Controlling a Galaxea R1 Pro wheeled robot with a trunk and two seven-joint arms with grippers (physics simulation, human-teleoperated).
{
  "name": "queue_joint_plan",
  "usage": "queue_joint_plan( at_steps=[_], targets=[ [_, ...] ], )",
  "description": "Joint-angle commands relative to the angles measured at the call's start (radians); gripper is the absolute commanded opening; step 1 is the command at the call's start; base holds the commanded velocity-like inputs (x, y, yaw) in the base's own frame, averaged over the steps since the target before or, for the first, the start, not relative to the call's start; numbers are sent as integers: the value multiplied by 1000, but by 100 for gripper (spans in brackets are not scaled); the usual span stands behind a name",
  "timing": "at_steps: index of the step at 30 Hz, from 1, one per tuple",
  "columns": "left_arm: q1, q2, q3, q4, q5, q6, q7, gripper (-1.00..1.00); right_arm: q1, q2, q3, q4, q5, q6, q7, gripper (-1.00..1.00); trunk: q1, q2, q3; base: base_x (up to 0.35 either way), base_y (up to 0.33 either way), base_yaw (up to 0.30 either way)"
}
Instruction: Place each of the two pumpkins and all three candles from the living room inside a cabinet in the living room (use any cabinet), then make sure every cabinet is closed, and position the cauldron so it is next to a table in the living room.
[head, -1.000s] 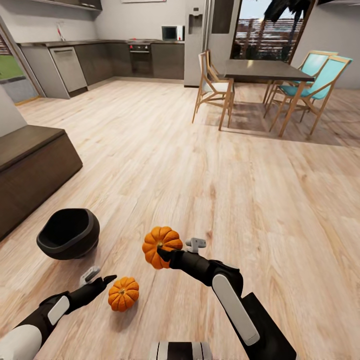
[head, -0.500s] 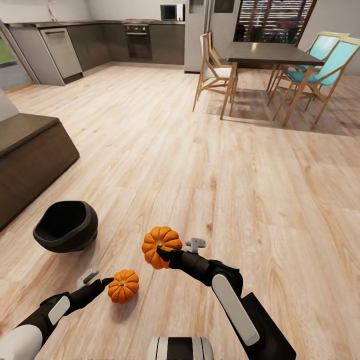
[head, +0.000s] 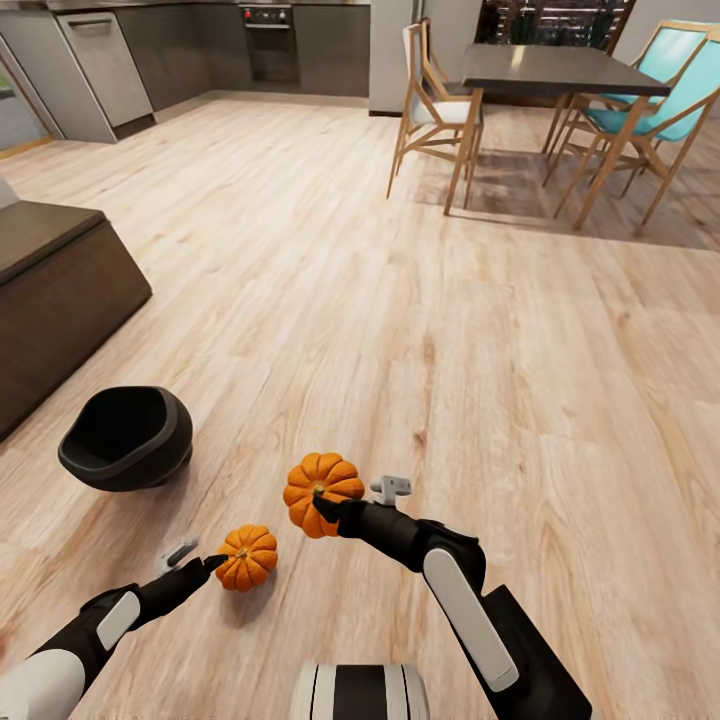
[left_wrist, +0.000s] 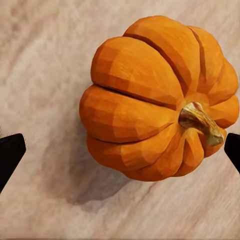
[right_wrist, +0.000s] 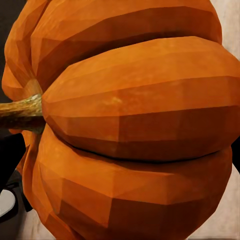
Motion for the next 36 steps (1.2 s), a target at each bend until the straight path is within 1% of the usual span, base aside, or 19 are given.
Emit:
queue_joint_plan(
  at_steps=[1,11,15,18,21,27,32,36],
  targets=[
    [0,-1,5,0,6,9,-2,100,-1,0,1,-1,-14,2,-9,-100,0,-1,-5,0,0,0],
    [0,-1,3,-2,4,9,-6,100,-1,2,2,-1,-13,2,-9,-100,5,-3,-43,0,0,0],
    [0,-1,0,-2,3,8,-11,100,-1,2,2,-1,-13,2,-9,-100,5,-3,-43,0,0,0],
    [2,-1,0,-2,1,7,-59,100,-1,2,3,-1,-13,2,-9,-100,5,-3,-43,0,0,0],
    [3,-1,0,-2,-3,-1,-84,100,-1,3,3,-1,-13,2,-9,-100,5,-3,-43,0,-18,0],
    [3,-1,0,-2,-3,-4,-93,100,-1,3,3,-1,-13,2,-9,-100,5,-3,-43,0,-113,0],
    [3,0,0,-2,-3,-4,-93,100,-1,3,3,-1,-13,2,-9,-100,5,-3,-43,6,-8,0],
    [3,0,1,-2,-2,-4,-92,100,-1,3,3,-1,-13,2,-9,-100,5,-3,-43,151,94,0]
  ],
)
